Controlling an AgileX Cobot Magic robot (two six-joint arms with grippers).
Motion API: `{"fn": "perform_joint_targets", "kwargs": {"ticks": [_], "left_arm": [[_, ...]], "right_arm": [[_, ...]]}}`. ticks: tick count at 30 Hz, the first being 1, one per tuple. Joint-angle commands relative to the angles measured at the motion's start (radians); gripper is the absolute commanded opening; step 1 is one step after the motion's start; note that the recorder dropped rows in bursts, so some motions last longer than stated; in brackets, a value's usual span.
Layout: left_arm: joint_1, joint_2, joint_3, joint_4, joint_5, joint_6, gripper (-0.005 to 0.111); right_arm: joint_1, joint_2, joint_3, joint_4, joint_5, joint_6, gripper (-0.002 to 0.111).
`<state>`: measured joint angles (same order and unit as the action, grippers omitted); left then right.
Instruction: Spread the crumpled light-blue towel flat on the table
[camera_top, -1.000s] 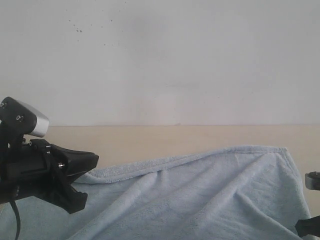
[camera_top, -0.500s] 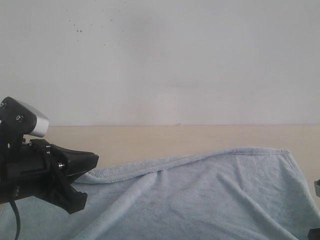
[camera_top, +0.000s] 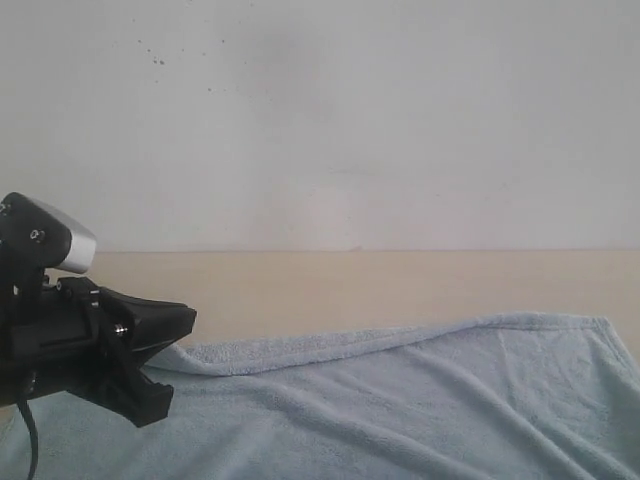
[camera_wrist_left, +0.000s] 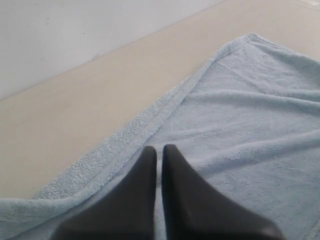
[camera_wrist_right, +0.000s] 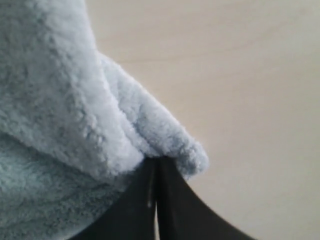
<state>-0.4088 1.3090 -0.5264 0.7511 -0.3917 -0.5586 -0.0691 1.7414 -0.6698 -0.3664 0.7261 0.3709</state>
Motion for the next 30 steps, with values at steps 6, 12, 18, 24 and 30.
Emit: {"fn": "perform_joint_targets", "kwargs": {"ticks": [6,12,18,24,30], "left_arm": [[0.017,0.018,-0.004,-0.06,0.132,0.246,0.004],[0.17,0.122,-0.03,-0.625,-0.009,0.633,0.004],[0.242,0.352,-0.075,-0.639,-0.209,0.722,0.004],[0.276,0.494,-0.235,-0.562,-0.293,0.652,0.02],[0.272,0.588,-0.428,-0.432,0.025,0.253,0.055]], "right_arm": [[-0.003,-0.045,0.028,-0.118,-0.119,0.154,0.0],[-0.003,-0.284,0.028,-0.116,-0.404,0.227,0.0],[-0.001,-0.354,0.03,-0.065,-0.638,0.281,0.0],[0.087,-0.302,0.03,-0.08,-0.952,0.281,0.0],[0.348,-0.211,-0.143,-0.222,-0.826,0.316,0.0]]}}
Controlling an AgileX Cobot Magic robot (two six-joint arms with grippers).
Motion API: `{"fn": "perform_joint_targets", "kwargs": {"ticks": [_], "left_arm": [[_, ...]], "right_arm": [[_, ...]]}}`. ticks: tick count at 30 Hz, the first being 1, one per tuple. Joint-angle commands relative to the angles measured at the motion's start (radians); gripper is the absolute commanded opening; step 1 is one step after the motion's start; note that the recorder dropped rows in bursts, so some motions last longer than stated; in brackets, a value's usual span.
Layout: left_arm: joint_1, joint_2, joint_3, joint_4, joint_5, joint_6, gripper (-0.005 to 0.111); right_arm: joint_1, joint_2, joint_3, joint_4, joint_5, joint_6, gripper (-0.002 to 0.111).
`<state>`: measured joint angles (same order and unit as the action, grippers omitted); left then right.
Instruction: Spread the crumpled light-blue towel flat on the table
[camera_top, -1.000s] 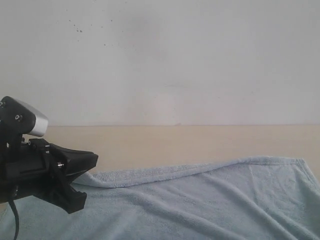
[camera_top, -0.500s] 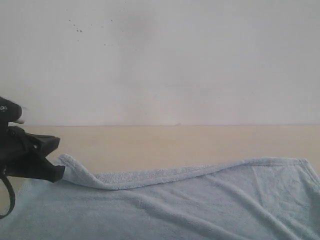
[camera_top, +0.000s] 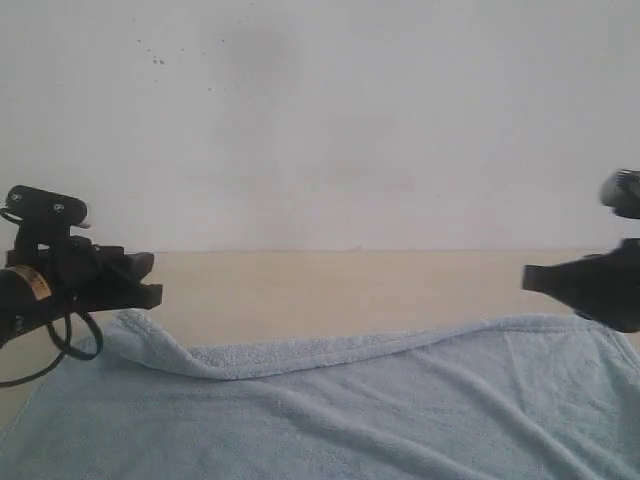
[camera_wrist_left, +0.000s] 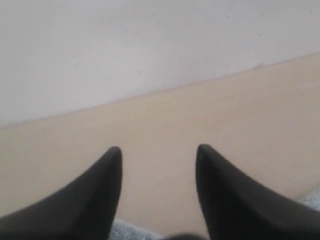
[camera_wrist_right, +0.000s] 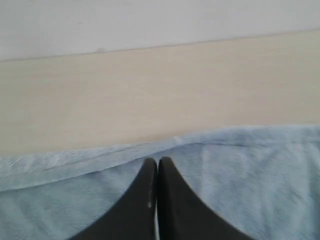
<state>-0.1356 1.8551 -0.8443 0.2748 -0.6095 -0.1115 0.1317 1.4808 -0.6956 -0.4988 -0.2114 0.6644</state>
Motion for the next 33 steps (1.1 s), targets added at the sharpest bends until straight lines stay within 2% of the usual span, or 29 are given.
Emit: {"fn": "perform_joint_targets", "kwargs": {"ticks": [1,4,6,8,10,12,14,17,19,25,27,31,33], "left_arm": [[0.001,0.053,-0.157,0.042,0.366,-0.194,0.055],[0.026,0.07,-0.286,-0.011,0.64,-0.207,0.054],[0.041,0.068,-0.334,-0.045,0.748,-0.21,0.054],[0.045,0.055,-0.36,-0.05,0.806,-0.21,0.052],[0.047,0.033,-0.364,-0.05,0.862,-0.21,0.037],[0.047,0.015,-0.364,-0.05,0.94,-0.201,0.009],[0.045,-0.005,-0.355,-0.05,0.999,-0.17,0.005],[0.045,-0.064,-0.294,-0.055,0.972,-0.165,0.004],[0.045,-0.128,-0.235,-0.055,0.911,-0.178,0.004],[0.045,-0.354,-0.066,-0.053,0.795,-0.239,0.004],[0.045,-0.399,-0.023,-0.02,0.716,-0.239,0.004],[0.045,-0.383,0.019,0.149,0.592,-0.232,0.005],[0.045,-0.338,0.019,0.193,0.517,-0.232,0.013]], "right_arm": [[0.197,0.067,-0.163,-0.102,0.19,0.021,0.0],[0.341,0.117,-0.294,-0.098,0.414,-0.093,0.0],[0.425,0.17,-0.388,0.001,0.491,-0.253,0.0],[0.459,0.248,-0.49,0.143,0.538,-0.449,0.0],[0.446,0.34,-0.603,0.288,0.596,-0.531,0.0],[0.406,0.445,-0.734,0.459,0.669,-0.601,0.0],[0.375,0.521,-0.842,0.643,0.734,-0.776,0.0],[0.347,0.61,-0.984,0.988,0.877,-1.191,0.0],[0.326,0.67,-1.061,1.134,1.012,-1.388,0.0],[0.25,0.834,-1.209,1.257,1.214,-1.521,0.0],[0.233,0.867,-1.223,1.29,1.191,-1.559,0.0],[0.228,0.879,-1.223,1.299,1.019,-1.564,0.001],[0.228,0.879,-1.223,1.3,1.011,-1.549,0.009]]}}
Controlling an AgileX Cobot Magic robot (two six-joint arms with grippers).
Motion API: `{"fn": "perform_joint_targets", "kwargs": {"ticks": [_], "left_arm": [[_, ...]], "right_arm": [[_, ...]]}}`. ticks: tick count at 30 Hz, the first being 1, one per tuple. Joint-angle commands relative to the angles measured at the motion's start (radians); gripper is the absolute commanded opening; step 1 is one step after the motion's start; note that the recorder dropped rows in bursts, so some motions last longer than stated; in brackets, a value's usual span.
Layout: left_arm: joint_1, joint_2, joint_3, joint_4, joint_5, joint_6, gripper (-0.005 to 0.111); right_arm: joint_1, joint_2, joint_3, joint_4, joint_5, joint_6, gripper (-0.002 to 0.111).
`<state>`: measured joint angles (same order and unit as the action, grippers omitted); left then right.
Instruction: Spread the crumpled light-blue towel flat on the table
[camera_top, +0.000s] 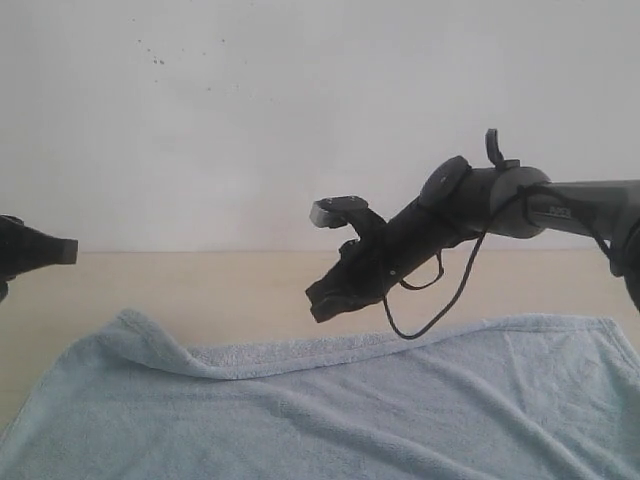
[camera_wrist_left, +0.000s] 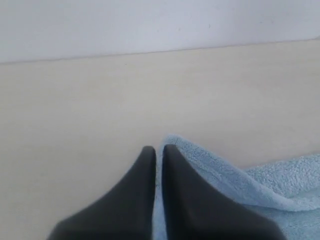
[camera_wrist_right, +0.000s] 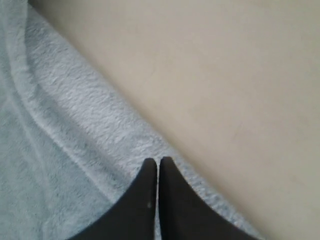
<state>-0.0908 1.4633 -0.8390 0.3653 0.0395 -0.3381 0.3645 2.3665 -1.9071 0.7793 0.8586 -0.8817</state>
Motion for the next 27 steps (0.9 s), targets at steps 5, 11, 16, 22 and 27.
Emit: {"fn": "perform_joint_targets", "kwargs": {"ticks": [5,11,16,22,27], "left_arm": [[0.0,0.247,-0.039,0.103,-0.369,-0.003,0.054],[0.0,0.435,-0.165,0.103,-0.37,-0.003,0.063],[-0.022,0.508,-0.199,0.181,-0.284,-0.013,0.055],[-0.034,0.55,-0.204,0.275,-0.218,-0.013,0.016],[-0.046,0.55,-0.182,0.288,-0.122,-0.026,0.004]], "right_arm": [[-0.007,-0.022,-0.012,-0.027,0.102,0.073,0.039],[-0.015,-0.065,-0.012,-0.071,0.273,0.073,0.043],[-0.018,-0.079,-0.012,-0.073,0.316,0.073,0.043],[-0.018,-0.08,-0.012,-0.064,0.362,0.08,0.043],[-0.017,-0.086,-0.012,-0.053,0.362,0.128,0.043]]}}
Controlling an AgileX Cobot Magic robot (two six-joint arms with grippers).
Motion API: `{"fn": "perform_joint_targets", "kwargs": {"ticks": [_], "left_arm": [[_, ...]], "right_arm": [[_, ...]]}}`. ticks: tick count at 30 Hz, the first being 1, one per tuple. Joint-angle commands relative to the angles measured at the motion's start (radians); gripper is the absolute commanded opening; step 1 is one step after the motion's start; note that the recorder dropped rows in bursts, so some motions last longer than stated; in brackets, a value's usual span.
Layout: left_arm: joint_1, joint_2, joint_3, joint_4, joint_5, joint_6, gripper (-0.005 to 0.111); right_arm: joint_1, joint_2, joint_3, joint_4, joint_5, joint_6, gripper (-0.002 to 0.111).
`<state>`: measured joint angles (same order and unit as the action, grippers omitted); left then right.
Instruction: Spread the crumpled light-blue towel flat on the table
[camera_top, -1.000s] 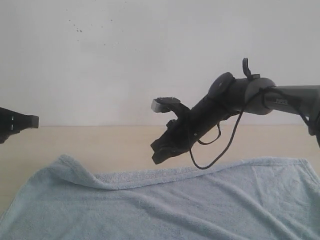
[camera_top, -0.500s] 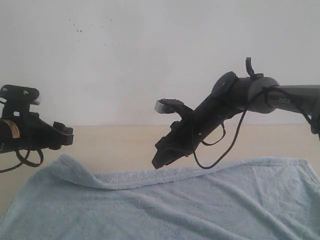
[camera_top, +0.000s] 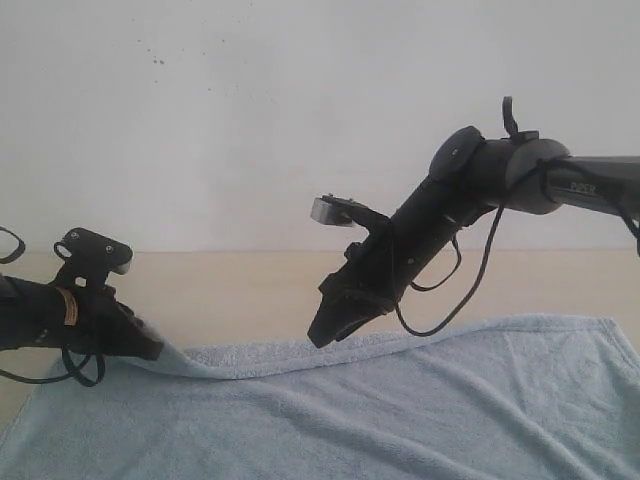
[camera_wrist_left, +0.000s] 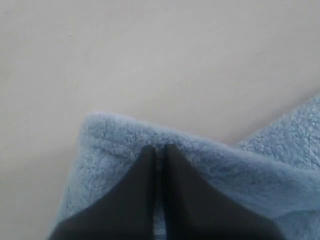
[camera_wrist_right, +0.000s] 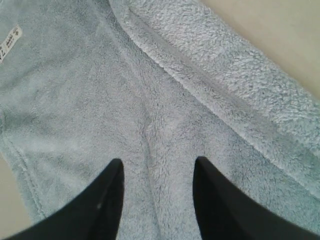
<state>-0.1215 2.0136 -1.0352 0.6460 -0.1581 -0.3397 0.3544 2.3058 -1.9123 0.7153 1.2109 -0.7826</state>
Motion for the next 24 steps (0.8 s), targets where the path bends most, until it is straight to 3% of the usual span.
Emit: {"fn": "perform_joint_targets", "kwargs": {"ticks": [1,6,9,15,19,21,24], "left_arm": [[-0.028,0.0,0.03,0.01,0.122,-0.025,0.004],[-0.12,-0.031,0.163,0.201,0.114,-0.018,0.004],[-0.158,-0.115,0.229,0.247,0.017,-0.022,0.004],[-0.138,-0.3,0.207,0.161,-0.026,-0.035,0.004],[-0.086,-0.336,0.123,0.073,-0.026,-0.023,0.005],[-0.061,-0.319,0.088,0.073,-0.026,-0.023,0.015],[-0.039,-0.274,0.058,0.075,-0.02,-0.023,0.038]], "right_arm": [[-0.006,-0.027,-0.006,0.011,0.01,0.052,0.043],[-0.006,-0.08,-0.006,0.011,0.01,0.115,0.043],[-0.006,-0.116,-0.006,0.011,0.01,0.115,0.043],[-0.006,-0.126,-0.006,0.008,0.01,0.115,0.043],[-0.006,-0.124,-0.004,0.008,0.01,0.115,0.043],[-0.006,-0.121,-0.004,0.008,0.01,0.115,0.043],[-0.006,-0.121,-0.004,0.008,0.01,0.115,0.043]]}}
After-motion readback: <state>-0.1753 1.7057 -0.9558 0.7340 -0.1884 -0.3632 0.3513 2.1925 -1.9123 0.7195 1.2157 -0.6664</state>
